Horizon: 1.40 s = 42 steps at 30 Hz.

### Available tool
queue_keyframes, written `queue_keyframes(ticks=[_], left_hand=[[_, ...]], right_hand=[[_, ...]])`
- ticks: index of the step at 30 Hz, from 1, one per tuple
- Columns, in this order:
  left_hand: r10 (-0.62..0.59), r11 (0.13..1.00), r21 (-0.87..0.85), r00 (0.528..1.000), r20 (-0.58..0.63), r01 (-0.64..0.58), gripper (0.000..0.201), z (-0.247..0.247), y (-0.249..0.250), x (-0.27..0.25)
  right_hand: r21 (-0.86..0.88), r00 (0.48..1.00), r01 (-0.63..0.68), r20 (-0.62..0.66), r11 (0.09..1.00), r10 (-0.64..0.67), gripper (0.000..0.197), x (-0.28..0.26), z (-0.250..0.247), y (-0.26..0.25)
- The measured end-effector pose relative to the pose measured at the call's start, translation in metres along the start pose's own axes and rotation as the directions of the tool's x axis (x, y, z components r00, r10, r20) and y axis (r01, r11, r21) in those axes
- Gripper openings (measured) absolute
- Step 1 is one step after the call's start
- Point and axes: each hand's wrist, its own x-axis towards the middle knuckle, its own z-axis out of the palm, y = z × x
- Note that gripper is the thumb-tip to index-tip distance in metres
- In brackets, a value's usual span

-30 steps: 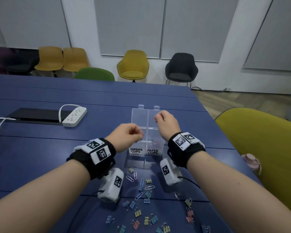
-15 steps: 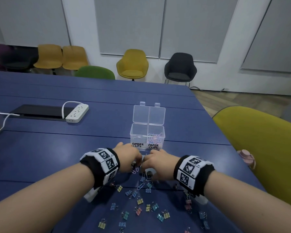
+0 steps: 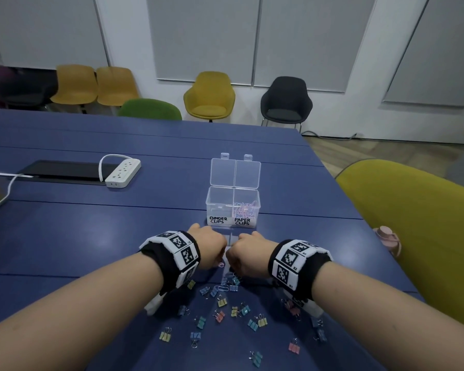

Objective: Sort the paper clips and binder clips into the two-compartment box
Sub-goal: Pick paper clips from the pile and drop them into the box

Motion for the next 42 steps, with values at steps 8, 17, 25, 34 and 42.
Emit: queue_keyframes(ticks=[8,17,25,34,42], left_hand=[[-0.052,0.998,-0.045,0.997,0.049,0.054,0.021,0.0,0.015,-0.011],[-0.129,0.983,-0.117,0.983,0.128,0.144,0.014,0.003,0.015,-0.017],[-0.149,0.909,-0.383,0.987,0.061,0.161,0.01,0.001,-0.011,-0.037],[-0.099,0.778,-0.604,0.983,0.153,0.172,0.012,0.021,-0.027,-0.087],[-0.245,0.881,-0.386,0.962,0.124,0.274,0.009,0.029,-0.006,-0.074]], right_hand=[[0.081,0.998,-0.059,0.015,0.995,0.057,0.016,-0.013,-0.003,-0.009],[0.375,0.989,-0.098,-0.069,0.922,0.133,0.01,-0.018,-0.006,-0.012],[0.312,0.998,-0.058,0.004,0.948,0.059,0.014,-0.019,-0.005,-0.034],[0.143,0.996,-0.067,0.062,0.987,0.058,0.016,-0.007,-0.01,-0.045],[-0.003,0.988,-0.105,0.116,0.994,0.105,0.017,0.002,-0.013,-0.055]])
